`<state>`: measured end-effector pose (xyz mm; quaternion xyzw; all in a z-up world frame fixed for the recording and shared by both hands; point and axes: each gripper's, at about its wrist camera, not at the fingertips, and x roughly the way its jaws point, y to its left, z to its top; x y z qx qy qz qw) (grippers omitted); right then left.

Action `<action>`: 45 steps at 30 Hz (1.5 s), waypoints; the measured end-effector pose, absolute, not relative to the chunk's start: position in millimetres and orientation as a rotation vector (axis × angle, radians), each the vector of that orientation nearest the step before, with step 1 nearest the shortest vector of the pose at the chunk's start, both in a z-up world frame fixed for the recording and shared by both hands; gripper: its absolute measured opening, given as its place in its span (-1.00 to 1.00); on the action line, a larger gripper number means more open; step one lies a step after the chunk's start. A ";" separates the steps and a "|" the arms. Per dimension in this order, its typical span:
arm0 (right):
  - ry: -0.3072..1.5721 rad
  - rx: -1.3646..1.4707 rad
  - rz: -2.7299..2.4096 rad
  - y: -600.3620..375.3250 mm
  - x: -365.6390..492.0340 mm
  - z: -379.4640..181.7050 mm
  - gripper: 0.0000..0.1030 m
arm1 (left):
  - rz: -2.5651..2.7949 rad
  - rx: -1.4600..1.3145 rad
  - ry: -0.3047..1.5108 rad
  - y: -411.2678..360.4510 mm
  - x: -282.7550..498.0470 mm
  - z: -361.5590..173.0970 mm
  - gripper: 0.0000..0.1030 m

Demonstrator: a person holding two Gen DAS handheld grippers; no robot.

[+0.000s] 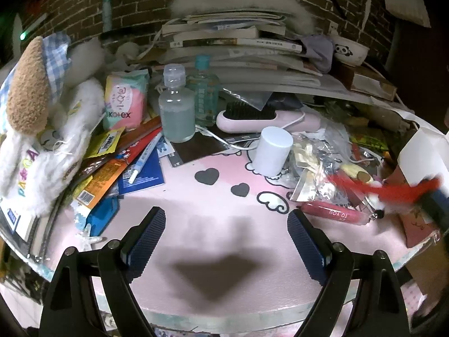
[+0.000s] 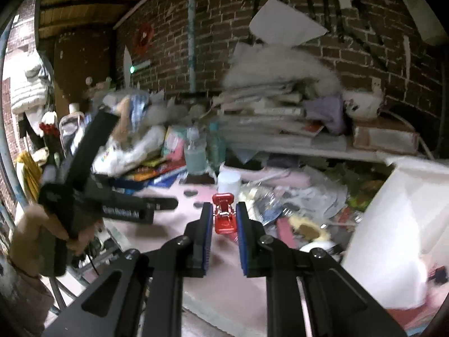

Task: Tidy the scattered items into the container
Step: 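Grasp the red hair clip with the right tool and drop it into the box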

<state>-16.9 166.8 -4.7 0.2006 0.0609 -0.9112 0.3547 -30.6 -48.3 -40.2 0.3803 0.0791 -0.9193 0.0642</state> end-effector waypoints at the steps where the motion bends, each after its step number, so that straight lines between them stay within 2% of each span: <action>1: 0.155 0.505 -2.368 172.3 -16.0 2.5 -0.73 | -2.780 1.147 0.238 -47.2 -31.0 -39.6 0.69; 8: 0.189 0.429 -2.540 239.2 -8.1 61.4 -0.73 | -2.814 1.148 0.219 -36.2 -36.9 -35.4 0.69; 14: 0.315 0.546 -2.691 290.9 -11.8 83.5 -0.73 | -2.834 1.162 0.217 -27.2 -43.8 -35.4 0.69; 22: 0.435 0.885 -2.625 300.4 -47.2 60.7 -0.73 | -2.850 1.180 0.191 -15.7 -47.1 -35.9 0.69; 29: 0.391 1.183 -2.510 303.4 -82.4 41.8 -0.73 | -2.838 1.185 0.194 -17.6 -47.6 -37.0 0.69; 36: 0.402 1.313 -2.491 305.0 -94.0 38.8 -0.70 | -2.834 1.203 0.162 -14.3 -51.6 -41.5 0.69; 38: 0.414 1.349 -2.482 304.7 -94.7 34.9 -0.67 | -2.839 1.205 0.161 -14.6 -53.5 -44.1 0.69; 39: 0.400 1.368 -2.473 305.7 -95.4 32.5 -0.55 | -2.841 1.209 0.164 -15.0 -55.4 -45.7 0.69; 40: 0.388 1.367 -2.480 307.4 -96.4 32.6 -0.35 | -2.842 1.214 0.168 -15.8 -57.4 -47.3 0.69; 42: 0.368 1.344 -2.508 312.0 -96.5 35.7 -0.15 | -2.840 1.221 0.178 -18.5 -62.1 -50.5 0.69; 45: 0.325 1.313 -2.521 315.4 -96.0 42.9 -0.14 | -2.844 1.190 0.193 -25.5 -69.1 -52.5 0.69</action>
